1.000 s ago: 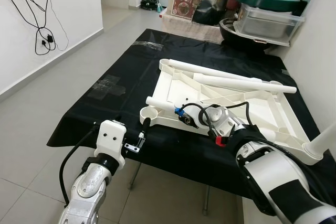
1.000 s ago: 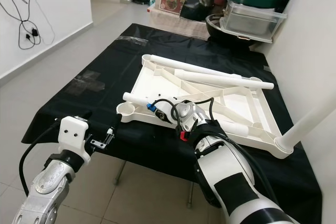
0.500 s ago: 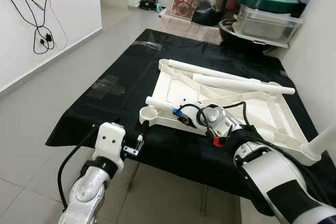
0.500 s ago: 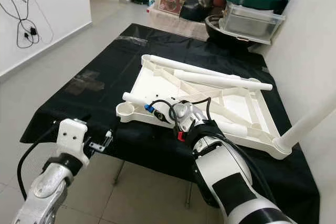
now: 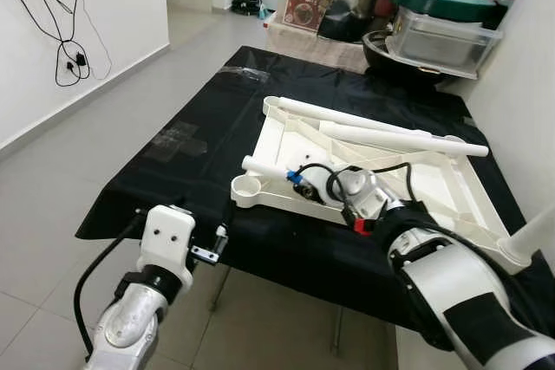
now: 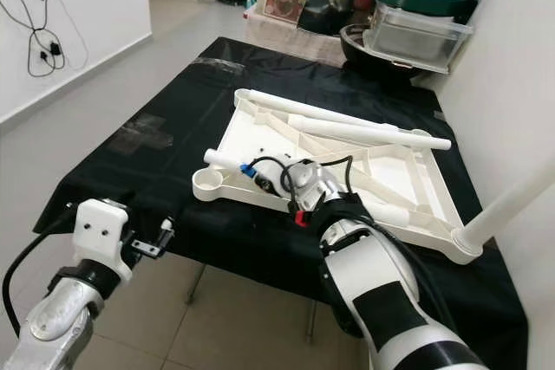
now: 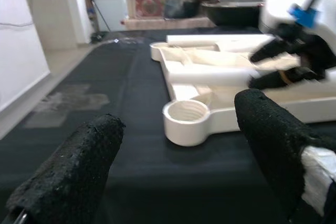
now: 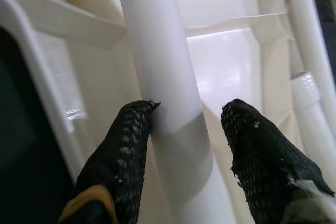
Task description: Building children table
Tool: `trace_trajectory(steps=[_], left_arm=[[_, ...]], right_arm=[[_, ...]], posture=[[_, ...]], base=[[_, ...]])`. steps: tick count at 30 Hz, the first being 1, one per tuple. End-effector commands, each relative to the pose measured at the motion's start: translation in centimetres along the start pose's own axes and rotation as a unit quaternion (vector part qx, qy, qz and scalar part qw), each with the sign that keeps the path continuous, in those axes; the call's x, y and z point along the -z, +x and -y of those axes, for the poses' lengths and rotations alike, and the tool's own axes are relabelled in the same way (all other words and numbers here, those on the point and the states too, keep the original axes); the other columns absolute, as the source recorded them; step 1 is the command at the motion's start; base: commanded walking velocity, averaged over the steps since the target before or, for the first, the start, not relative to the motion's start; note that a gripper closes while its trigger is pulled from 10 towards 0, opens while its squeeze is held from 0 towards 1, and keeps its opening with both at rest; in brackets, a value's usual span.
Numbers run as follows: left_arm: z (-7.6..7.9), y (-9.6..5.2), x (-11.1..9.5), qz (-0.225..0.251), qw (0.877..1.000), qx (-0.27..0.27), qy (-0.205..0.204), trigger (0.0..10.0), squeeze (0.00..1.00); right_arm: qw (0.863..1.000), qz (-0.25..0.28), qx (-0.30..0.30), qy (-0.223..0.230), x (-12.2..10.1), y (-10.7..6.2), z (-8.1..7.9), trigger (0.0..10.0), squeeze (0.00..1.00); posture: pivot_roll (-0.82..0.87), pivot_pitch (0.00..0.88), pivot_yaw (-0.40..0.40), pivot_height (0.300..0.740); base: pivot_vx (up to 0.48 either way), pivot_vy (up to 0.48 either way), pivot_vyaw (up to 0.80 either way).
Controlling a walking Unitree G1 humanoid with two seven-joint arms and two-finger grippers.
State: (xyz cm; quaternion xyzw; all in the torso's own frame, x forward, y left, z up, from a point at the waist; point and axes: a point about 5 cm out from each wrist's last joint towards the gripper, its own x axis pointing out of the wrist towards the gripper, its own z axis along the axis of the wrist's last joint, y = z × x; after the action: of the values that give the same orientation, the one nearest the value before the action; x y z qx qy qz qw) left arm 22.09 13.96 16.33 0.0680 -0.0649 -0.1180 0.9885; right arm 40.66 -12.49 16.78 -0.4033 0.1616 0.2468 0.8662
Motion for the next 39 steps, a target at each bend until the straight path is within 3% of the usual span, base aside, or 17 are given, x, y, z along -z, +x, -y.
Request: trace_trajectory(steps=[1,7,18,29,30,31,32,39], left_arm=[[0.3,-0.2,0.0,-0.012,1.0,0.01,-0.003,10.0,0.0],[0.7,-0.6,-0.1,-0.021,1.0,0.023,-0.002,10.0,0.0],[1.6,-1.6,-0.3,-0.04,0.999,0.033,-0.017,10.0,0.0],[2.1,-2.2,-0.5,-0.053,0.998,0.03,-0.026,10.0,0.0],[2.1,-2.2,-0.5,-0.054,0.998,0.03,-0.026,10.0,0.0],[2.1,-2.2,-0.5,-0.054,0.998,0.03,-0.026,10.0,0.0],[2.1,-2.1,-0.5,-0.055,0.998,0.029,-0.026,10.0,0.0],[2.0,-1.7,-0.4,-0.058,0.998,0.027,-0.024,10.0,0.0]], right_arm=[[1.0,-0.012,0.023,0.013,0.5,-0.4,1.1,10.0,0.0],[1.0,-0.015,0.021,0.014,0.6,-0.5,1.2,10.0,0.0],[0.998,-0.029,-0.048,-0.024,1.3,0.0,-0.8,10.0,0.0],[0.999,0.002,-0.048,0.003,-0.4,0.5,-1.7,10.0,0.0],[0.999,0.009,-0.048,0.009,-0.7,0.5,-1.7,5.0,0.0],[0.999,0.009,-0.048,0.009,-0.7,0.5,-1.7,5.0,0.0],[0.999,0.021,-0.044,0.02,-1.1,0.5,-1.6,0.0,0.0],[0.996,0.062,-0.054,0.039,-1.9,0.3,-1.4,0.0,0.0]], posture=[[0.09,0.046,-0.179,0.74],[0.08,0.101,-0.167,0.74],[0.05,0.186,-0.183,0.74],[0.04,0.207,-0.197,0.74],[0.04,0.207,-0.197,0.74],[0.04,0.207,-0.197,0.74],[0.04,0.207,-0.199,0.74],[0.04,0.186,-0.193,0.74]], base=[[0.0,0.0,0.0],[0.0,0.0,0.0],[0.0,0.0,0.0],[0.0,0.0,0.0],[0.0,0.0,0.0],[0.0,0.0,0.0],[0.0,0.0,0.0],[0.0,0.0,0.0]])
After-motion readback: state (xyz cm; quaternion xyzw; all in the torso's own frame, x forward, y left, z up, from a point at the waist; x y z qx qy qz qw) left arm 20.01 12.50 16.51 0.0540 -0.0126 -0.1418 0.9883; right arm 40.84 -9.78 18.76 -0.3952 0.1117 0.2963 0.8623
